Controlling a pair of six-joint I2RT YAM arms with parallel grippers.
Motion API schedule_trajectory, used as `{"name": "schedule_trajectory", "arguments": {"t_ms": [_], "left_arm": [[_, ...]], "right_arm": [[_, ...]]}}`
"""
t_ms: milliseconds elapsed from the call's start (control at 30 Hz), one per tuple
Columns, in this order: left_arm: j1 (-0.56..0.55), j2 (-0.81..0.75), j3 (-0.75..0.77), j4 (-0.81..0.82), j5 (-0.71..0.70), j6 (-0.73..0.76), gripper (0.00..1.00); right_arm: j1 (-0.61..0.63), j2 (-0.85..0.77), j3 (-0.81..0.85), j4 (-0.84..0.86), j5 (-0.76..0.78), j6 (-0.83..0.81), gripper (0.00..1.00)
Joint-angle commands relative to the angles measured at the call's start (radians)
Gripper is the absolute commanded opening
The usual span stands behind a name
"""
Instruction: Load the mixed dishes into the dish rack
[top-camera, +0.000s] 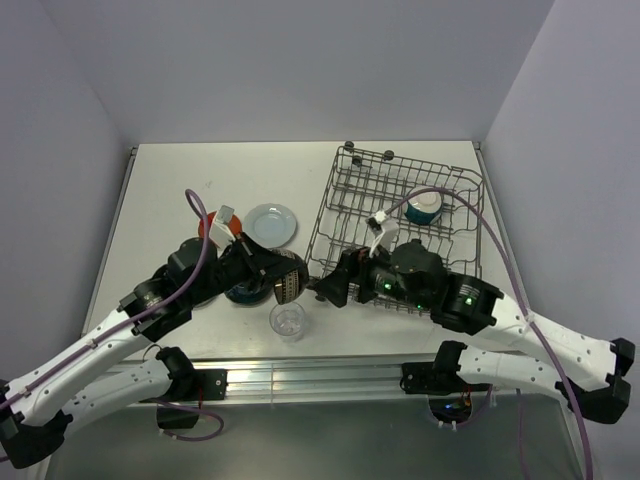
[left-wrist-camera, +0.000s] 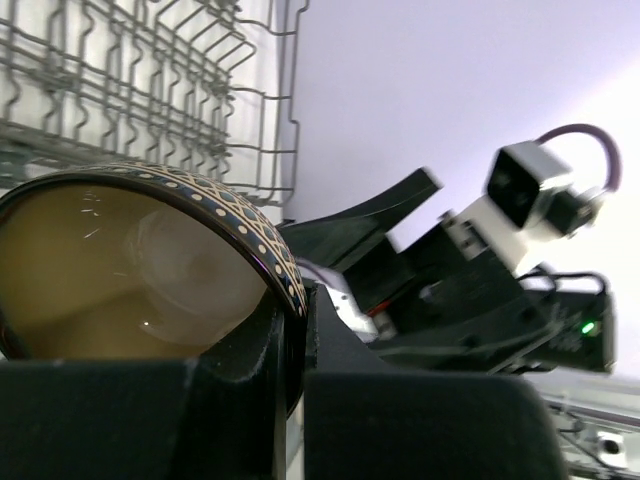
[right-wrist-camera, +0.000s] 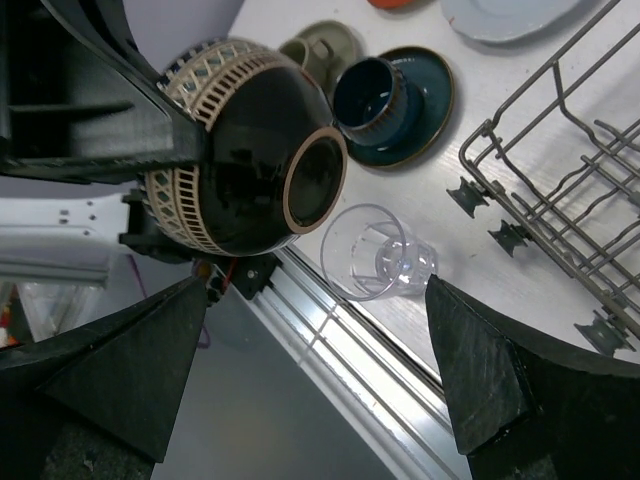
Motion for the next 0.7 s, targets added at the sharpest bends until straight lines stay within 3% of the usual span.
{"name": "schedule_trajectory", "arguments": {"t_ms": [0,333,667], "left_arm": [[0.001,0.011,0.029,0.198,0.003,-0.103,0.0],[-0.004,0.068,0.013,0.259,0.058,-0.152,0.0],[-0.004,0.065,-0.023,0.288,0.078,-0.176,0.0]], "right_arm": [[0.066,0.06,0.044,0.071,0.108,-0.032,0.97],[0.211,0.195,0.11,0.109,0.276,-0.094,0.98],[0.259,0.235,0.115,0.146,0.366,-0.143,0.98]]}}
